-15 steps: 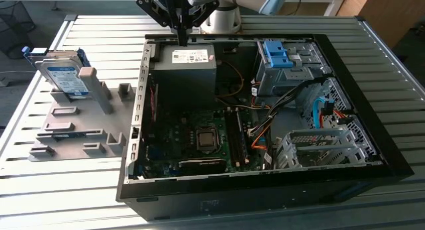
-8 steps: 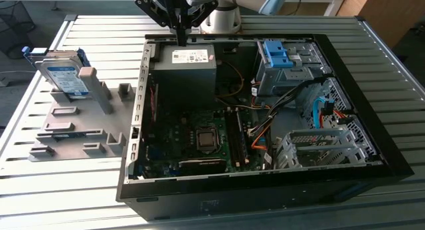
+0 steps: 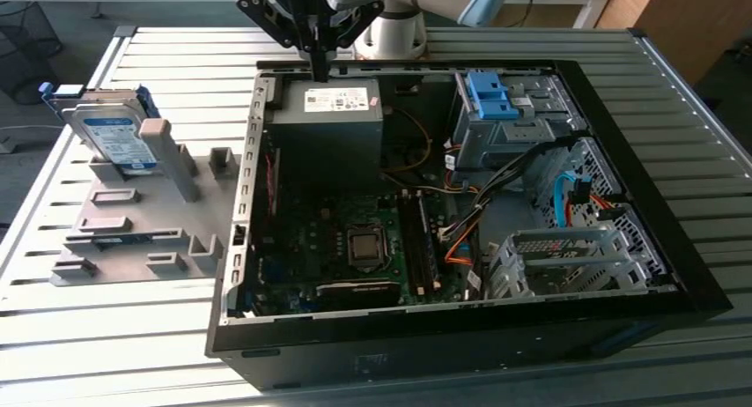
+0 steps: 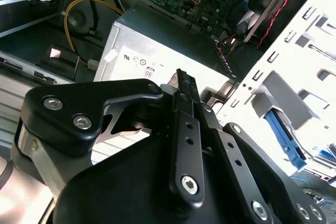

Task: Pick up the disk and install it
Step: 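Reach for the disk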

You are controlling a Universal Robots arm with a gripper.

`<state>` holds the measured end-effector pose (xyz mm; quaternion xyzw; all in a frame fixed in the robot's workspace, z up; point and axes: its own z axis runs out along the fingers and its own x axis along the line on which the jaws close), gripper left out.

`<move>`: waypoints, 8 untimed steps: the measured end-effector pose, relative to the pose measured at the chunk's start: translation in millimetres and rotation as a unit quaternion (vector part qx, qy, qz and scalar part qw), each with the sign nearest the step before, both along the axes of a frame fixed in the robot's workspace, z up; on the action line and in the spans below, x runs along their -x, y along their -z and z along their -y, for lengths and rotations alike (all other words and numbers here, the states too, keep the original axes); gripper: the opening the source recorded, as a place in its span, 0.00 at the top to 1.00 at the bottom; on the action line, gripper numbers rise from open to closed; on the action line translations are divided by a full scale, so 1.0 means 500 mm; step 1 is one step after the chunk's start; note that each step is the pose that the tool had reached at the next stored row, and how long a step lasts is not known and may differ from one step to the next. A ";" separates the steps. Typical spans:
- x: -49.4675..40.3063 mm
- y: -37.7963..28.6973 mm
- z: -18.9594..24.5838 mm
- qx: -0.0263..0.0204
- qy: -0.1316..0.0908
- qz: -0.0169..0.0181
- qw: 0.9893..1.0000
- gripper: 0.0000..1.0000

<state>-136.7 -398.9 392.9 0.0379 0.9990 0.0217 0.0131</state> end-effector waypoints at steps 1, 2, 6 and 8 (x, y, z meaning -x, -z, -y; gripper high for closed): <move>0.000 0.000 0.0000 0.000 0.000 0.000 1.000 0.89; 0.001 0.000 0.0000 0.000 0.000 0.000 1.000 0.89; 0.003 0.000 0.0000 0.000 0.000 0.000 1.000 0.89; 0.007 0.000 0.0001 0.000 0.000 0.000 1.000 0.89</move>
